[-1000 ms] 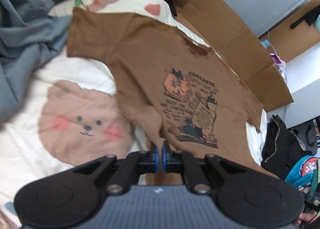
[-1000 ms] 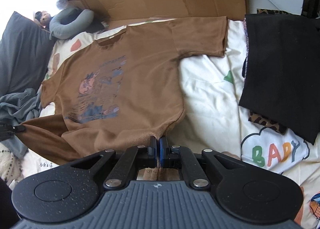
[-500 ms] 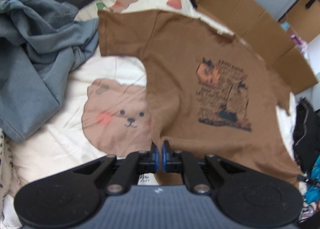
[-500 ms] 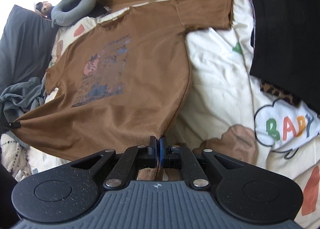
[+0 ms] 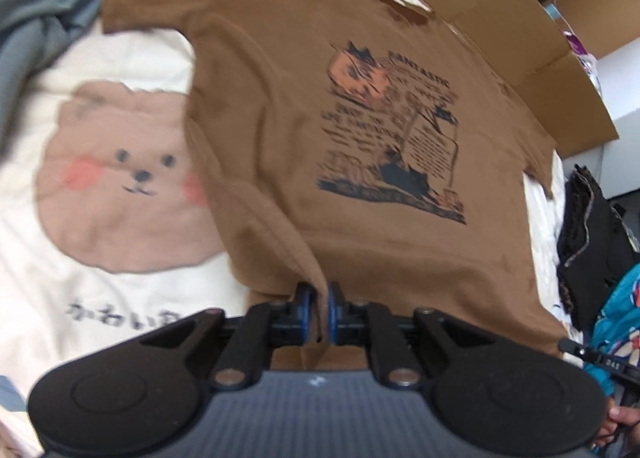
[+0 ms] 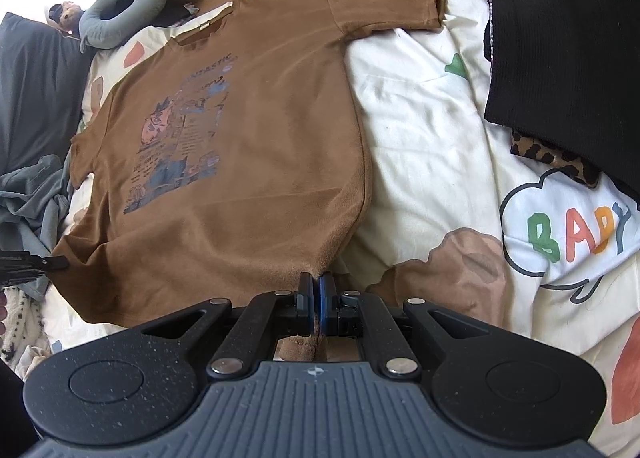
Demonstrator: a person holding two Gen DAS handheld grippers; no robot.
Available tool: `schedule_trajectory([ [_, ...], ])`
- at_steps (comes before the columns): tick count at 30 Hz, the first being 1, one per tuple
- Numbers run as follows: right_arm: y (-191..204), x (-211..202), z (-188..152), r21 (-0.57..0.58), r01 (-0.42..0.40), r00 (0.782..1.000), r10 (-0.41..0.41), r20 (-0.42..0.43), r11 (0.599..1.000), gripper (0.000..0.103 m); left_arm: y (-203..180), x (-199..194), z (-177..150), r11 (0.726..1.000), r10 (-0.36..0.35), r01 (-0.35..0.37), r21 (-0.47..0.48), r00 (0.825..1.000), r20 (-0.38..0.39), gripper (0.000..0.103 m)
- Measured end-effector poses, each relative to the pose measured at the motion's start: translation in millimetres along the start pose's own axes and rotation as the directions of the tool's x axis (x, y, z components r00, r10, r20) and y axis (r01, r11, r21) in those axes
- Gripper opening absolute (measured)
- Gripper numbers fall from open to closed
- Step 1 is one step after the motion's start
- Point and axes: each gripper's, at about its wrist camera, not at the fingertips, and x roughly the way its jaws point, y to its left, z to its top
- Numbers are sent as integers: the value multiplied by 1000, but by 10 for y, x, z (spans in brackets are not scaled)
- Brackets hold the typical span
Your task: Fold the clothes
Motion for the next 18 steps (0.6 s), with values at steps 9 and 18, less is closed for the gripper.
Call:
schedule_trajectory([
  [9, -18, 71, 35, 5, 3, 1000, -3, -5, 1000, 0, -43, 183, -260, 1000, -8, 9, 11, 999, -41, 28],
  [18, -65, 106, 60, 13, 14, 1000, -14, -6, 1000, 0, 66, -73, -352, 997, 40, -41, 61, 999, 13, 31],
])
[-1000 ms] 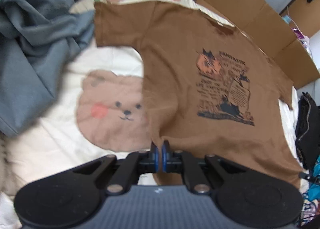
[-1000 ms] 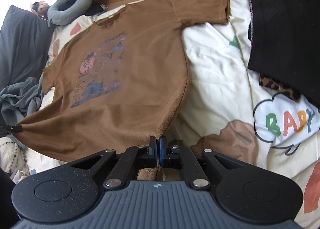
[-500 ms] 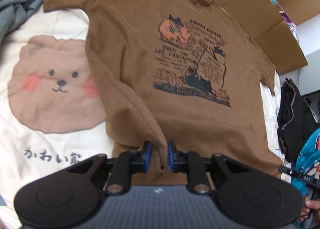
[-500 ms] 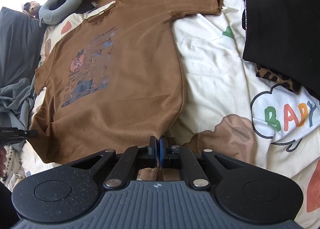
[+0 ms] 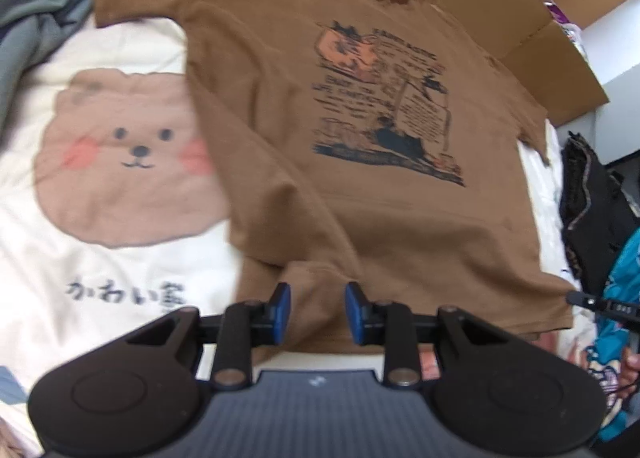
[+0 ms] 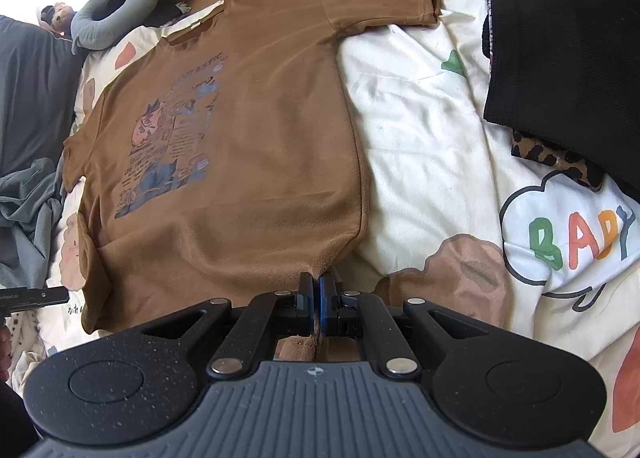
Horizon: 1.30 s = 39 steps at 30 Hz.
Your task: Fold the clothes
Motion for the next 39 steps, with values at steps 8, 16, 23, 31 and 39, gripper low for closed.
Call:
schedule_trajectory([
  [8, -62, 75, -43, 15, 17, 1000, -17, -19, 1000, 0, -44, 242, 52, 993, 19, -20, 114, 1000, 16, 31],
  [16, -108, 130, -65, 6, 21, 999, -20, -32, 1000, 0, -161, 559, 97, 968, 37, -29, 250, 999, -26, 37],
  [23, -124, 180, -78, 2, 21, 999, -21, -42, 1000, 0, -258, 745, 69, 938, 37, -12, 347, 997, -65, 39],
  [31, -136, 206, -74, -3, 21, 999, -21, -45, 1000, 0, -400, 681, -2, 856, 85, -66, 513, 996, -15, 39],
  [39, -142, 206, -73, -7, 21, 999, -21, -45, 1000, 0, -572, 418, 87, 715, 49, -7, 699, 998, -40, 39],
])
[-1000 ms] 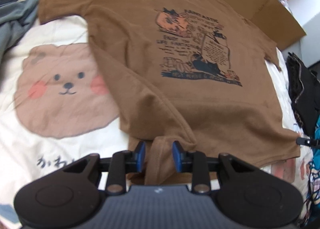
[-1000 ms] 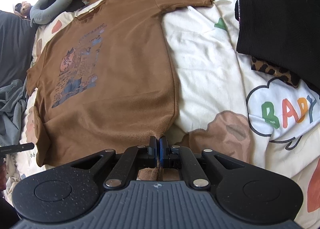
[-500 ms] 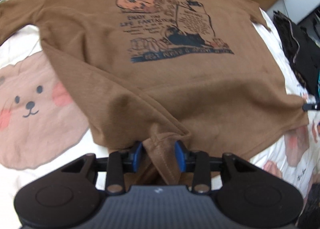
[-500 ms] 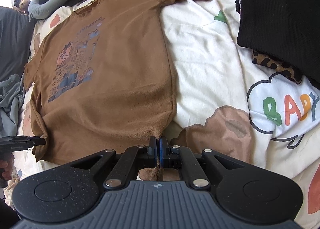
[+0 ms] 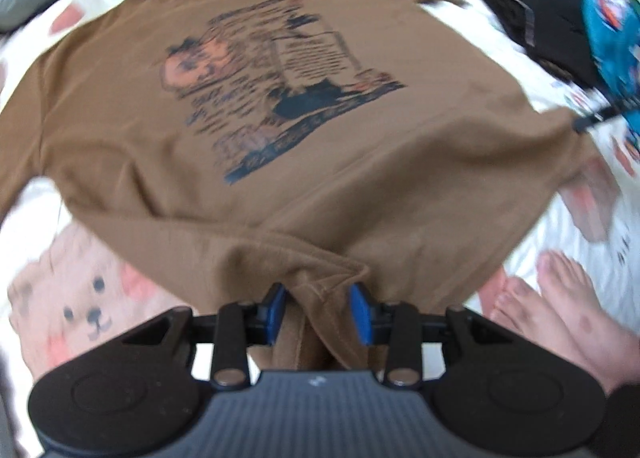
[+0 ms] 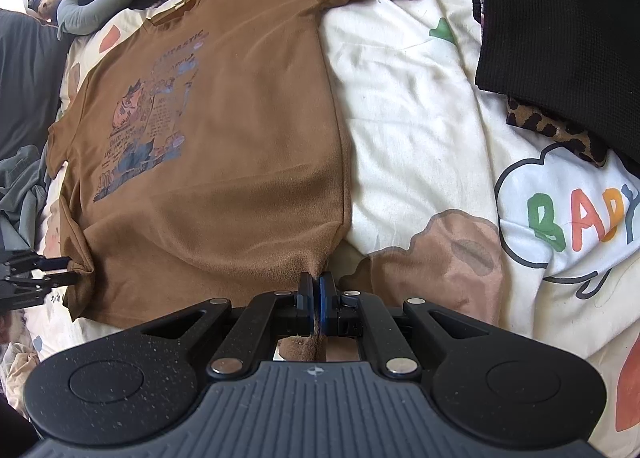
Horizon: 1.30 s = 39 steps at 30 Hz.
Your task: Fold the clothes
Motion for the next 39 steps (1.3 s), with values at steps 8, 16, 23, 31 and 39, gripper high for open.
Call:
schedule_trajectory([
  [8, 1, -3, -14, -1, 0, 1000, 0, 1, 1000, 0, -58, 111, 123, 964, -13, 38, 262, 995, -96, 39],
  [16, 0, 4, -32, 1, -1, 1000, 1, 1, 1000, 0, -84, 326, 115, 912, -32, 99, 398, 984, -172, 34],
  [23, 3, 15, -42, -1, -3, 1000, 3, 1, 1000, 0, -96, 362, 74, 892, -44, 127, 434, 979, -198, 13],
  [31, 22, -23, -30, -20, -3, 1000, 3, 2, 1000, 0, 77, 11, 22, 941, -17, 52, 335, 994, -106, 7],
  [39, 20, -89, -31, -26, -3, 1000, 3, 0, 1000, 0, 420, -589, -179, 998, 52, -52, 25, 999, -8, 6],
])
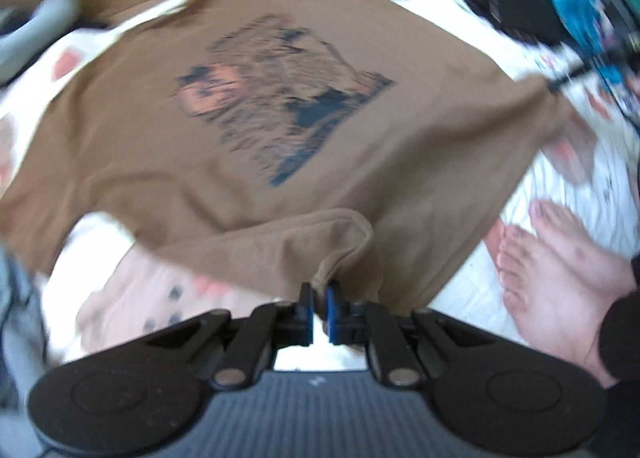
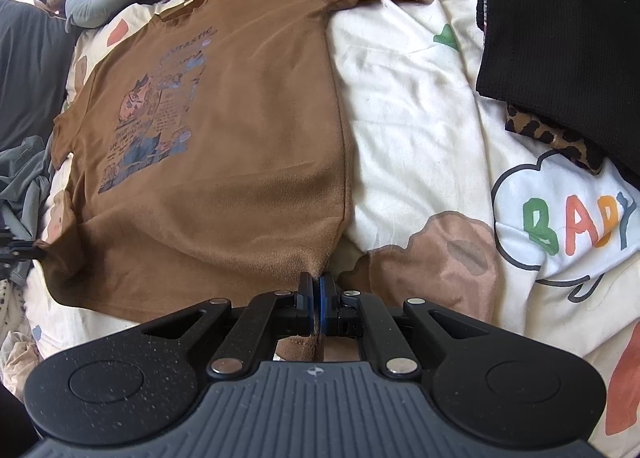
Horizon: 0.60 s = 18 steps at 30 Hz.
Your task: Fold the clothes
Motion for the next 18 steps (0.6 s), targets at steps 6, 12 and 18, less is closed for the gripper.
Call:
schedule_trajectory([
  [6, -56, 61, -50, 25, -20, 1000, 20, 0, 999, 0, 278, -400, -414, 965, 55, -53, -258, 998, 3, 6],
  [12, -136, 231, -91, 51, -37, 999, 38, -10, 998, 1, 428, -515, -754, 894, 87, -81, -440, 996, -7, 6],
  [18, -228, 483, -132, 81, -46, 998, 49, -32, 996, 3, 458, -411, -854, 850, 97, -86, -519, 995, -6, 6],
])
